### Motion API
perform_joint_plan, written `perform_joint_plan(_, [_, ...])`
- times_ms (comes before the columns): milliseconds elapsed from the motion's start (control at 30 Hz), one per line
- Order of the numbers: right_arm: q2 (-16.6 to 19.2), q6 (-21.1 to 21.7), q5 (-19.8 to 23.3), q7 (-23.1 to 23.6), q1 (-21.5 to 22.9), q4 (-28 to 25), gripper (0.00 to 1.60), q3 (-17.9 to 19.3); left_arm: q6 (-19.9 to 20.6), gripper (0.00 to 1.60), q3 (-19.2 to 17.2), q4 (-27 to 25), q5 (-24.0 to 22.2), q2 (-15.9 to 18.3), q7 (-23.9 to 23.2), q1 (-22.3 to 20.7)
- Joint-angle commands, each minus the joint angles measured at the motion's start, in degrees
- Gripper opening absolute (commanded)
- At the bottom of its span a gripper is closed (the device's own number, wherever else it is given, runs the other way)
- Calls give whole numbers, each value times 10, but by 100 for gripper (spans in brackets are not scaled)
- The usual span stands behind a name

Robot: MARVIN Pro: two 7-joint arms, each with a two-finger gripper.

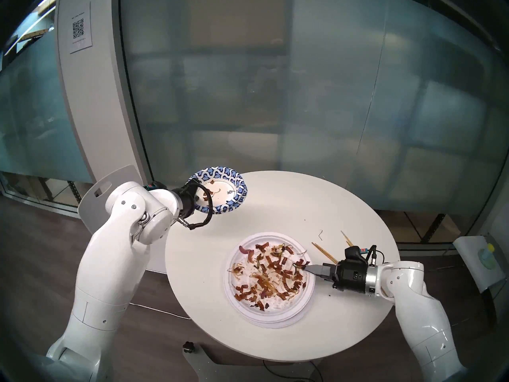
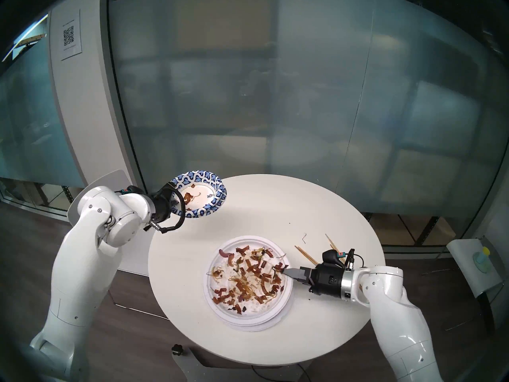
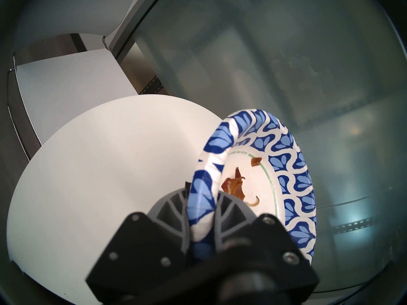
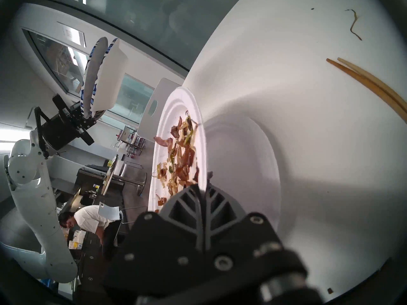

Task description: Stack the plates into one stack

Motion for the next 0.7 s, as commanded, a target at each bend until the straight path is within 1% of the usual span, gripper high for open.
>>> perform_joint_plan(0, [4,-1,5,6,2,-2,0,-1,-3,0,-3,-16,1,-1,-3,-3])
perform_joint_plan(333, [11,-1,4,12,-3,-6,0,-4,-3,0,-6,-15,-2,3,-4,-2])
perform_joint_plan(367, [12,-1,4,13,-3,-6,2,-4,-2,0,-6,-15,-3,3,-4,-2])
perform_joint_plan(400, [15,-1,2,12,-2,-7,25,-5,-2,0,-6,-15,-4,3,-5,-2])
perform_joint_plan(433, [22,-1,-5,11,-1,-10,36,-10,-2,0,-6,-15,-4,4,-5,-2])
perform_joint_plan(467, [23,-1,-5,11,-2,-12,41,-10,-2,0,-6,-15,-5,4,-6,-3])
perform_joint_plan(500, [32,-1,-13,10,-2,-17,48,-17,-1,0,-5,-15,-5,5,-6,-3])
perform_joint_plan(533, [31,-1,-12,9,-3,-20,68,-15,-1,0,-5,-15,-5,5,-6,-3])
perform_joint_plan(667, [32,-1,-9,6,-8,-29,73,-3,0,0,-3,-16,-7,6,-5,-4])
